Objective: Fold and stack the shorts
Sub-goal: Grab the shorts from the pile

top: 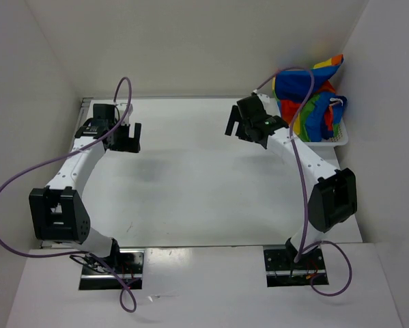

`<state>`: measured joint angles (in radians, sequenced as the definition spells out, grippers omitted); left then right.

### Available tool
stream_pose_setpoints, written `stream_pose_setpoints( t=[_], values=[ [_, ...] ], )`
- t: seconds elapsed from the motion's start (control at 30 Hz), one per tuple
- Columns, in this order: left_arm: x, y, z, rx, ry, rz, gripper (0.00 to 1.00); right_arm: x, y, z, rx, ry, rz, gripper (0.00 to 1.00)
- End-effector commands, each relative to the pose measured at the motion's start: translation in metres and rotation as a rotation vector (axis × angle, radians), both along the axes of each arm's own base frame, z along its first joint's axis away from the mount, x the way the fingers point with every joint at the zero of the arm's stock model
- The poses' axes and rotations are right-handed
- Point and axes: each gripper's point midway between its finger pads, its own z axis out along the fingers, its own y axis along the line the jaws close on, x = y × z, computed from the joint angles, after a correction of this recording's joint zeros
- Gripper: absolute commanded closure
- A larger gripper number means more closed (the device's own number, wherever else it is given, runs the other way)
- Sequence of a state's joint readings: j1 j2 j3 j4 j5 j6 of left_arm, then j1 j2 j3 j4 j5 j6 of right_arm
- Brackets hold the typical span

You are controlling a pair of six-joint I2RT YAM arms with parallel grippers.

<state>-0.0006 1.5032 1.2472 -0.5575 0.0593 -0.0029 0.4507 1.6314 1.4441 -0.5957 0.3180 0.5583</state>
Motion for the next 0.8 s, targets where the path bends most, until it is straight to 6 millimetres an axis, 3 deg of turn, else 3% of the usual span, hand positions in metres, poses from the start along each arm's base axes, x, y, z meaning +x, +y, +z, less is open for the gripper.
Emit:
stream_pose_setpoints(
  t=[0.0, 0.13, 0.2, 0.27, 0.3, 0.37, 0.43, 0.57, 0.67, 0.7, 0.77],
  values=[
    [0.002, -0.007, 0.005, -0.027, -0.019, -0.027, 0.0, -0.008, -0.02, 0.025, 0.014, -0.07, -0.072, 0.0],
    [0.0, -0.008, 0.001, -0.034, -0.01, -0.033, 0.0, -0.007, -0.041, 0.042, -0.028, -0.127, -0.137, 0.0],
    [-0.003, -0.008, 0.0, -0.034, 0.002, -0.033, 0.0, -0.008, -0.053, 0.038, -0.041, -0.102, -0.147, 0.0],
    [-0.005, -0.01, -0.005, -0.043, 0.022, -0.039, 0.0, 0.0, -0.076, 0.037, -0.056, -0.075, -0.157, 0.0],
    [-0.005, -0.01, -0.005, -0.043, 0.022, -0.039, 0.0, 0.005, -0.076, 0.041, -0.039, -0.072, -0.119, 0.06],
    [-0.005, -0.012, -0.005, -0.051, 0.022, -0.046, 0.0, 0.014, -0.101, 0.04, -0.062, -0.059, -0.149, 0.1],
    [-0.003, -0.012, -0.007, -0.051, 0.022, -0.046, 0.0, 0.034, -0.114, 0.062, -0.006, -0.127, -0.192, 0.14],
    [-0.001, -0.014, -0.004, -0.059, 0.024, -0.053, 0.0, 0.062, -0.176, 0.075, -0.04, -0.18, -0.395, 0.14],
    [-0.001, -0.014, 0.0, -0.059, 0.011, -0.053, 0.0, 0.07, -0.227, 0.064, -0.082, -0.112, -0.543, 0.09],
    [-0.002, -0.014, 0.003, -0.059, 0.002, -0.053, 0.0, 0.074, -0.237, 0.046, -0.102, -0.063, -0.564, 0.09],
    [-0.004, -0.014, 0.002, -0.059, 0.011, -0.053, 0.0, 0.075, -0.257, 0.038, -0.138, -0.039, -0.632, 0.09]
  ],
)
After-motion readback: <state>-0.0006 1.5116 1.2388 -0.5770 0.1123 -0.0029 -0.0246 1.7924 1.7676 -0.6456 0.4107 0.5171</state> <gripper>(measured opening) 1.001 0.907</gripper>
